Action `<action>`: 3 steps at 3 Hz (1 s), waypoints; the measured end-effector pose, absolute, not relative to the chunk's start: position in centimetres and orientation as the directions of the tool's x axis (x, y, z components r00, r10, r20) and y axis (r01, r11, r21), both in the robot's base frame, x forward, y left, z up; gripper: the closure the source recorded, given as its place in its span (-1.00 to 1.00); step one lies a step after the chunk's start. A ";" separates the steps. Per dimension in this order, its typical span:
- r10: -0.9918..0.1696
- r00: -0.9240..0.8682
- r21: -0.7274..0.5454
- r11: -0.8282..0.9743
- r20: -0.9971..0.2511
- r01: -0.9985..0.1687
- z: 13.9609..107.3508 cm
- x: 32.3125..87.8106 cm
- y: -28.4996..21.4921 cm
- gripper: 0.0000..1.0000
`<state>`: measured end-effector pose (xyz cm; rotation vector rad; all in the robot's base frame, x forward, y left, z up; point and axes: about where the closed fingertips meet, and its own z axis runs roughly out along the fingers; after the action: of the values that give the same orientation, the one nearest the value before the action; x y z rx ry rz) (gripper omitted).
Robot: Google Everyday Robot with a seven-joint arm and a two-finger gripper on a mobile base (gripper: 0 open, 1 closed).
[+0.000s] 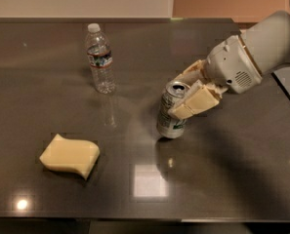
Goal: Move 7up can near sponge
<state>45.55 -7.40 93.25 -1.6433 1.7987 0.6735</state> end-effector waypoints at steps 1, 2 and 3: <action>-0.678 0.005 -0.023 0.018 -0.735 -1.000 93.4 44.7 -3.7 1.00; -0.668 0.066 -0.026 -0.070 -0.741 -0.997 93.2 43.1 -0.3 1.00; -0.654 0.121 -0.035 -0.143 -0.747 -0.989 92.8 41.5 2.5 1.00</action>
Offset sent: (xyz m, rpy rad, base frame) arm -0.0438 0.1099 -0.0067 0.0359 0.0066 0.2827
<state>41.54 2.46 92.76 -1.8618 1.5865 0.8021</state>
